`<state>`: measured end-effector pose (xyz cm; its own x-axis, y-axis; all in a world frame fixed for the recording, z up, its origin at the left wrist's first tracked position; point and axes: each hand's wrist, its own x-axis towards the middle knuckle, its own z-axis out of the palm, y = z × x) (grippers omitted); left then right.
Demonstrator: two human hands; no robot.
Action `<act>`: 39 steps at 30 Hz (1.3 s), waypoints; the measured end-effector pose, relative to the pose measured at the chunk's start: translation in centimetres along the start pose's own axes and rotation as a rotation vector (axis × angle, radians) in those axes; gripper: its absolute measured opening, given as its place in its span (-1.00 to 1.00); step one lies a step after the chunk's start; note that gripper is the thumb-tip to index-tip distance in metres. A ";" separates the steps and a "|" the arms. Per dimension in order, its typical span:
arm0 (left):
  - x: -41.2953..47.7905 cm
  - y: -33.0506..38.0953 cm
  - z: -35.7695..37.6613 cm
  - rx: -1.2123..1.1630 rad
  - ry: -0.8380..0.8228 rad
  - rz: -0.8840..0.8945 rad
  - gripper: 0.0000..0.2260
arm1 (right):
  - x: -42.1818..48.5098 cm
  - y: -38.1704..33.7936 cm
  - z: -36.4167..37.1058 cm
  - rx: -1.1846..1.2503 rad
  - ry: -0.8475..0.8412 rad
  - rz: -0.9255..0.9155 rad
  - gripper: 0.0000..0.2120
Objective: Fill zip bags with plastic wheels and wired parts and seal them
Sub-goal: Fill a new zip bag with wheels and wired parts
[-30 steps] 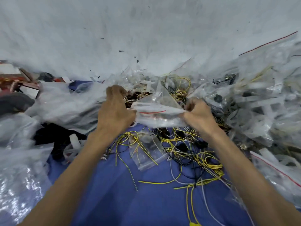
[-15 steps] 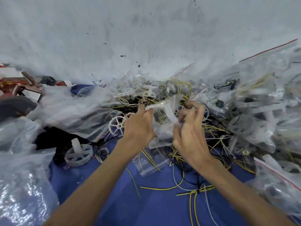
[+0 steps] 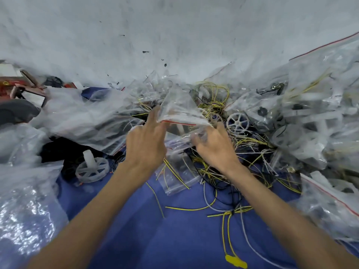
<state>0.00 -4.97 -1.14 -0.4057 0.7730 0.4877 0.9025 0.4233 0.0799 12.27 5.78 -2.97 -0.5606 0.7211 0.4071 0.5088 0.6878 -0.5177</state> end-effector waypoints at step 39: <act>-0.9 -5.8 2.5 -0.152 -0.080 -0.215 -0.57 | 5.9 -2.9 0.8 0.251 -0.044 -0.082 -0.89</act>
<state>-5.21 -6.93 -4.27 -0.5951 0.7106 0.3754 0.8033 0.5105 0.3069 6.97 8.03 0.35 -0.6239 0.6557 0.4251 0.2853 0.6976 -0.6572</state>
